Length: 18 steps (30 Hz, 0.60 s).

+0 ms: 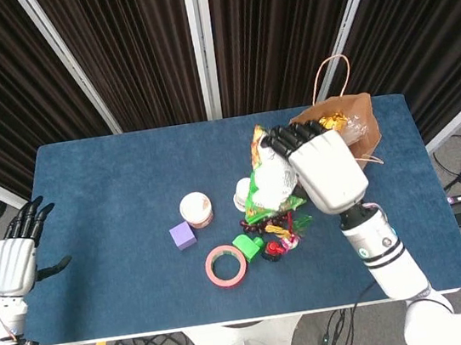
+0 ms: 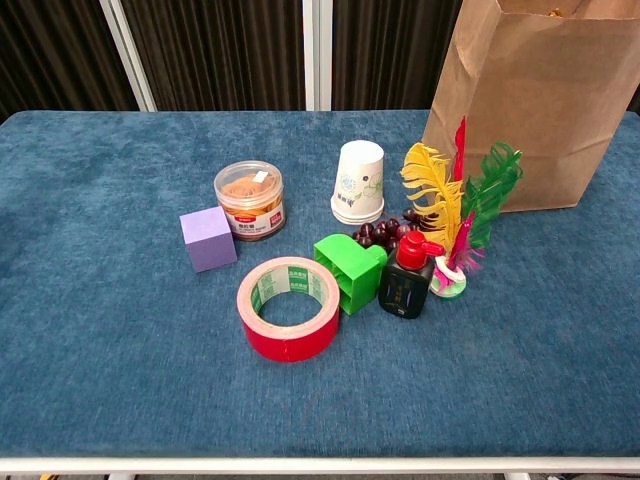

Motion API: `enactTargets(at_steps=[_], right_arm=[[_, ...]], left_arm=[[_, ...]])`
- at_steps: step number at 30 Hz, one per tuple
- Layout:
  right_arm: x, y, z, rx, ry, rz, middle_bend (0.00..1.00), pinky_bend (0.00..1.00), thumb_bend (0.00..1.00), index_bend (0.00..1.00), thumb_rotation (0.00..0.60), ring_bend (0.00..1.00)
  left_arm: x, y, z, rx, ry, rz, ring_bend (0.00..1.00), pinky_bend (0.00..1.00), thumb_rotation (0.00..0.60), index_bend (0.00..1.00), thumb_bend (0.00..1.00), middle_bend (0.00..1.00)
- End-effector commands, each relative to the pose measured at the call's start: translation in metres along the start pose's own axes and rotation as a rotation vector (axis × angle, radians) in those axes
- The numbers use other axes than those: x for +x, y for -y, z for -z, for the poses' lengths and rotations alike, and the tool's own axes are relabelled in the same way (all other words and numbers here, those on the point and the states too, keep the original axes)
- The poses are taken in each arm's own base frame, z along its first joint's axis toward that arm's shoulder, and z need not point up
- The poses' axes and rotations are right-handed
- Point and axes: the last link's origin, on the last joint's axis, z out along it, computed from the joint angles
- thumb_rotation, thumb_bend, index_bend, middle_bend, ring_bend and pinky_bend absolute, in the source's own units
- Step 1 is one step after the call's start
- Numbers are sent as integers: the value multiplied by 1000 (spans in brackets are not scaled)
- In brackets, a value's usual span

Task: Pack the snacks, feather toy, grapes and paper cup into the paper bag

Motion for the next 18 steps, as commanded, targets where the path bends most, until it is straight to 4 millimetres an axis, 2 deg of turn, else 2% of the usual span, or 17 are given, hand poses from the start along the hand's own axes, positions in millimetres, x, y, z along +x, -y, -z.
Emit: enactTargets(at_steps=[1,8,18], right_arm=[[5,-12,-23,-108,-110,72,498,459,325,720,600,394],[-8,-62,-26,-226,-119,279,497,460,324,722,600,393],[-44,-115,-8,-281,-10,409,496,460,342,724,600,393]], left_arm=[[0,1,0,2,2,1,52,177,600,161,147,136],[-2,1,0,-5,6,2,52,178,600,161,147,136],[-2,5,2,6,11,-3,52,177,600,161,147,136]])
